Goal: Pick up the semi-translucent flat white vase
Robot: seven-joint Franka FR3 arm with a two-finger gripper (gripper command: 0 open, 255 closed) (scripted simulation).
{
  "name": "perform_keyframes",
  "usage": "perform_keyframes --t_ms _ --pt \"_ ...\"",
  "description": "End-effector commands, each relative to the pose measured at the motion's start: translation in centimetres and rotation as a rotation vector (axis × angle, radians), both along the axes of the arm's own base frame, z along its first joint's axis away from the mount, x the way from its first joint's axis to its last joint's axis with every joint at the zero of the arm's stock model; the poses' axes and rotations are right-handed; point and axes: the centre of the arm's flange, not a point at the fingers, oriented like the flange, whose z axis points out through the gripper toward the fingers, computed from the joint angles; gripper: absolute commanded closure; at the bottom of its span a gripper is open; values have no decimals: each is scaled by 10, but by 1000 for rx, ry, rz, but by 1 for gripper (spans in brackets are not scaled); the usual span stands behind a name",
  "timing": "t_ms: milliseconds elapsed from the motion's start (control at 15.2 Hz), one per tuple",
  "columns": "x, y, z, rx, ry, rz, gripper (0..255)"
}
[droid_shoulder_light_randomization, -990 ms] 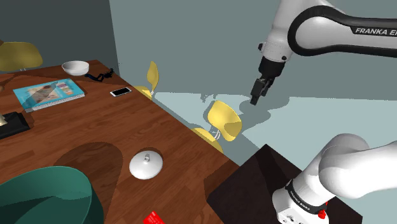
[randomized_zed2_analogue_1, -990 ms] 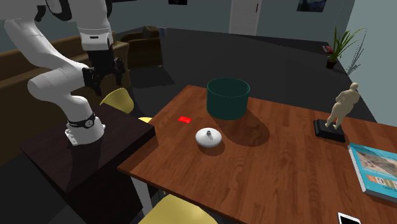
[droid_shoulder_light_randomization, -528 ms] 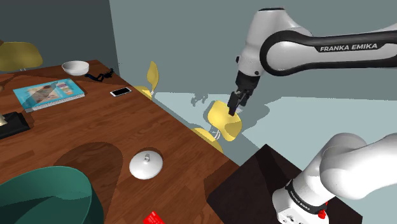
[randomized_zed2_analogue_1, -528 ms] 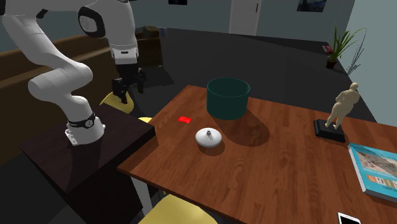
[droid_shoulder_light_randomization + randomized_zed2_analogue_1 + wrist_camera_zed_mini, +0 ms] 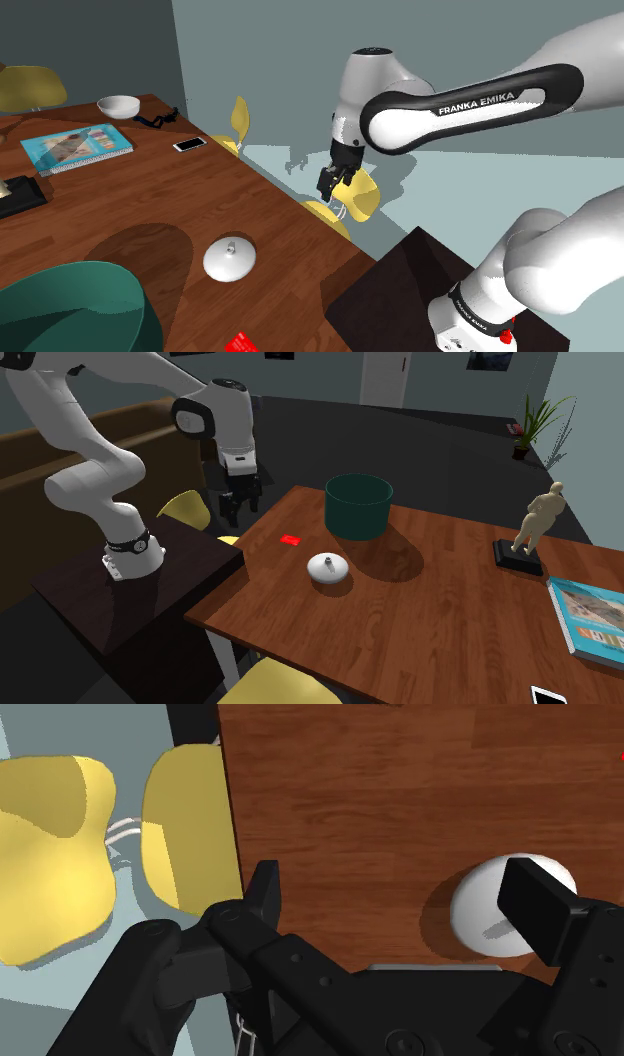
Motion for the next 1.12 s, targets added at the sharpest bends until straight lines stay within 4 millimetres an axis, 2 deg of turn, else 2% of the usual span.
perform_keyframes --t_ms 0,1056 --pt "12 19 -17 2 -5 -3 0" --pt "101 160 -143 7 -33 -15 0"
